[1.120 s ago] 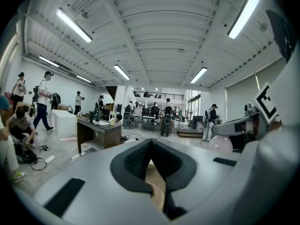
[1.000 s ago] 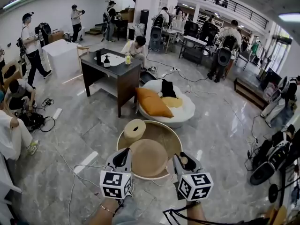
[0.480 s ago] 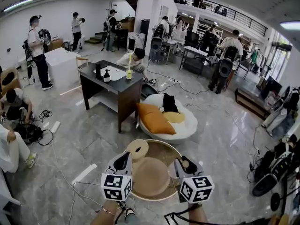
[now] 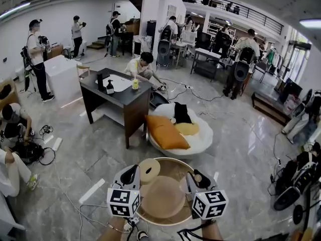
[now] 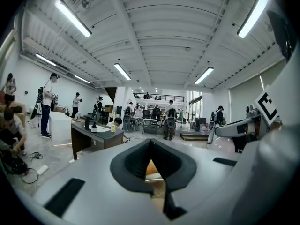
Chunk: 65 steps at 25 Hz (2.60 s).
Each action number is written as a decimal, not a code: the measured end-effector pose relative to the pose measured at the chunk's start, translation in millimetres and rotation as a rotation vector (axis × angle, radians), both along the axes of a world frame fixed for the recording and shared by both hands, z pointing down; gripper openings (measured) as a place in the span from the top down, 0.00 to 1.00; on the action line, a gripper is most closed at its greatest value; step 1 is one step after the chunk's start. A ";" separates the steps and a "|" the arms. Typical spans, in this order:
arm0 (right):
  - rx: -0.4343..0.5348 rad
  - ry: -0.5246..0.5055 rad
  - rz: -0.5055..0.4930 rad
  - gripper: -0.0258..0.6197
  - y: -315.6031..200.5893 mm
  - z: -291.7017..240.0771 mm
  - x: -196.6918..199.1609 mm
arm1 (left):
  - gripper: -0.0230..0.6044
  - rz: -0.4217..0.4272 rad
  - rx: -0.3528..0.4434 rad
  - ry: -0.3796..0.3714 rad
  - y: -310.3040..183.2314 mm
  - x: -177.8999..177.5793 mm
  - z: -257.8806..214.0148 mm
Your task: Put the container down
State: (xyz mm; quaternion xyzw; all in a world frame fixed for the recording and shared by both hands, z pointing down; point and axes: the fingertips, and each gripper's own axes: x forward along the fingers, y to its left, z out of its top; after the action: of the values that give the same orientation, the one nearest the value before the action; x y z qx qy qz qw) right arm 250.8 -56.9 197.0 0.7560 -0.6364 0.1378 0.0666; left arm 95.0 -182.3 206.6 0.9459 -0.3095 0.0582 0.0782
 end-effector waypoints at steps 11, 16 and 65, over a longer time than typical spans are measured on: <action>-0.072 -0.040 -0.034 0.78 -28.7 27.1 48.8 | 0.98 -0.003 -0.094 -0.065 -12.0 48.2 41.0; -0.080 -0.050 -0.042 0.78 -31.0 32.5 66.2 | 0.98 -0.013 -0.090 -0.079 -10.7 64.9 42.4; -0.281 -0.167 -0.130 0.78 -47.5 327.2 16.4 | 0.98 -0.192 -0.357 -0.205 -2.1 -3.5 353.5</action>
State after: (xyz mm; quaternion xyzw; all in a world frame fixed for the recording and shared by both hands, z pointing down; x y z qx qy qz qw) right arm 267.2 -104.5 524.2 0.6825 -0.6617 0.2829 0.1273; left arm 91.4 -184.4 560.1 0.8724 -0.3892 0.2000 0.2177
